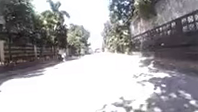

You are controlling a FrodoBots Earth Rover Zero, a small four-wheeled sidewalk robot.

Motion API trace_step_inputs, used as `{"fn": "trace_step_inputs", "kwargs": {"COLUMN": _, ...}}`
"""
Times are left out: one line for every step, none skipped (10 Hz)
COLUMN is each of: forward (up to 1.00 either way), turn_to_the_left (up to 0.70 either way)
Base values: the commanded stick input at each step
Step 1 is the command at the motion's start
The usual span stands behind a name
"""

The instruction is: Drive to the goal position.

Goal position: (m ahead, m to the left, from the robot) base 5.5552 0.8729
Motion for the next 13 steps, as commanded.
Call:
{"fn": "trace_step_inputs", "kwargs": {"forward": 1.0, "turn_to_the_left": 0.0}}
{"fn": "trace_step_inputs", "kwargs": {"forward": 1.0, "turn_to_the_left": 0.0}}
{"fn": "trace_step_inputs", "kwargs": {"forward": 1.0, "turn_to_the_left": 0.0}}
{"fn": "trace_step_inputs", "kwargs": {"forward": 1.0, "turn_to_the_left": 0.0}}
{"fn": "trace_step_inputs", "kwargs": {"forward": 1.0, "turn_to_the_left": 0.02}}
{"fn": "trace_step_inputs", "kwargs": {"forward": 1.0, "turn_to_the_left": 0.02}}
{"fn": "trace_step_inputs", "kwargs": {"forward": 1.0, "turn_to_the_left": 0.03}}
{"fn": "trace_step_inputs", "kwargs": {"forward": 1.0, "turn_to_the_left": 0.02}}
{"fn": "trace_step_inputs", "kwargs": {"forward": 1.0, "turn_to_the_left": 0.07}}
{"fn": "trace_step_inputs", "kwargs": {"forward": 1.0, "turn_to_the_left": -0.06}}
{"fn": "trace_step_inputs", "kwargs": {"forward": 1.0, "turn_to_the_left": -0.4}}
{"fn": "trace_step_inputs", "kwargs": {"forward": 1.0, "turn_to_the_left": -0.4}}
{"fn": "trace_step_inputs", "kwargs": {"forward": 1.0, "turn_to_the_left": -0.4}}
